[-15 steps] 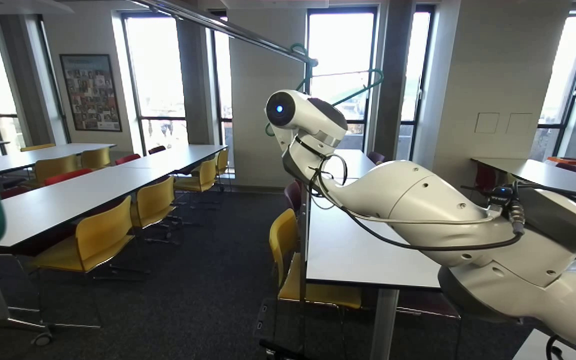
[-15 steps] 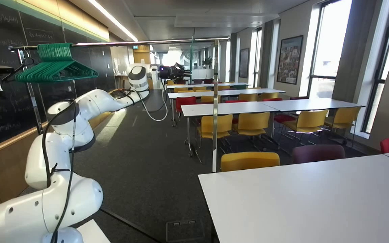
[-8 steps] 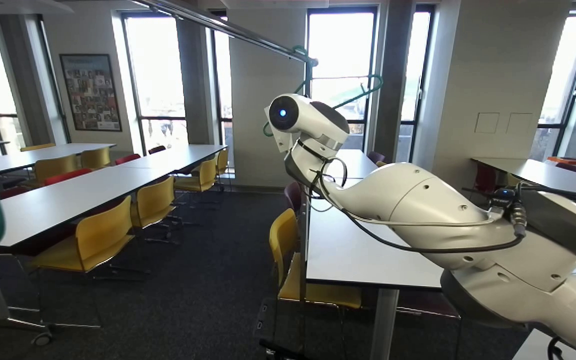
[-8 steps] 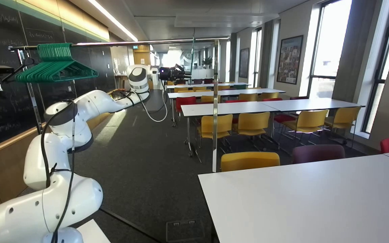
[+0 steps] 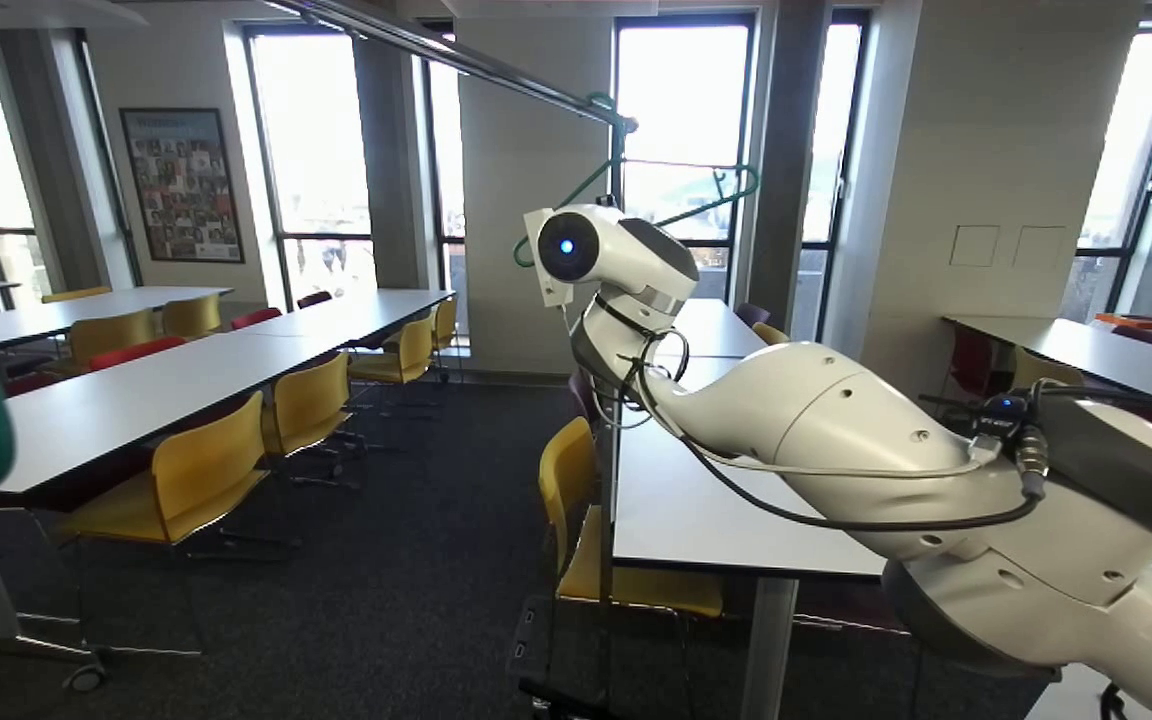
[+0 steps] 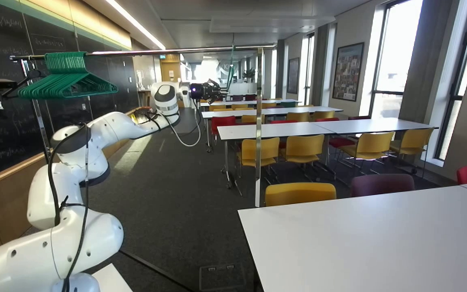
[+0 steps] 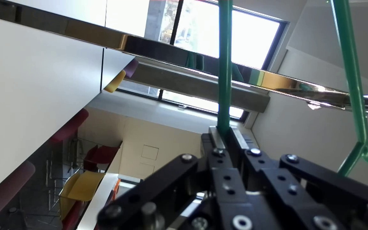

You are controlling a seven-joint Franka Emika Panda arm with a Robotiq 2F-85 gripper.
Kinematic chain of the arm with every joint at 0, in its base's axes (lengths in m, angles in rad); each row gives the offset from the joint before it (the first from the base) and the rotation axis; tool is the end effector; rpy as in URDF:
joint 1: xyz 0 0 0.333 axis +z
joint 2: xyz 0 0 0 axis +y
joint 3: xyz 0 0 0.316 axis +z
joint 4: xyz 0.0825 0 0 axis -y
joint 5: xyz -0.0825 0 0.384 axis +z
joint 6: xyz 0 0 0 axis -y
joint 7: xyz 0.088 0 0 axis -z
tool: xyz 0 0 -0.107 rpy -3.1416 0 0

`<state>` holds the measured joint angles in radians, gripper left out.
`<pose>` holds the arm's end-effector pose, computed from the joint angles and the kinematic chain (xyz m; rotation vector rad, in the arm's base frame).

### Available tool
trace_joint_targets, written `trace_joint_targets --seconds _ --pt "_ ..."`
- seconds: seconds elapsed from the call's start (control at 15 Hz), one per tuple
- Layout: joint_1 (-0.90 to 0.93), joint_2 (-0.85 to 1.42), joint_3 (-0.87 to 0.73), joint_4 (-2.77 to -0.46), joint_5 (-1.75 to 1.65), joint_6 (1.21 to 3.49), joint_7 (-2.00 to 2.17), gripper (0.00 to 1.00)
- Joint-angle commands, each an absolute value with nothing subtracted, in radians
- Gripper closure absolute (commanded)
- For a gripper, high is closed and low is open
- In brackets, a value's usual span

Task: Lift the hanger from the table and put it on the rail

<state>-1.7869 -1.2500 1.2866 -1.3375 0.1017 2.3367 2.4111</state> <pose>0.6304 0.2971 0.6425 -0.9604 1.7659 -1.9186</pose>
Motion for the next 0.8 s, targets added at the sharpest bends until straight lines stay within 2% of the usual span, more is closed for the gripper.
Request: trace_joint_targets --seconds 0.0,0.47,0.53,0.6,0.67,0.73 --pt "-1.757 -1.302 1.232 -1.421 0.11 2.374 2.52 0.98" --pt "-1.764 -1.376 1.181 -1.437 0.111 2.387 2.703 0.98" --pt "-1.793 -1.467 1.09 -1.441 0.302 2.382 2.598 0.98" --pt "-1.774 -1.414 1.147 -1.441 0.195 2.388 2.688 0.98" --pt "-1.776 -1.428 1.138 -1.442 0.201 2.386 2.695 0.98" --pt "-1.806 -1.515 1.054 -1.448 0.379 2.372 2.598 0.98"
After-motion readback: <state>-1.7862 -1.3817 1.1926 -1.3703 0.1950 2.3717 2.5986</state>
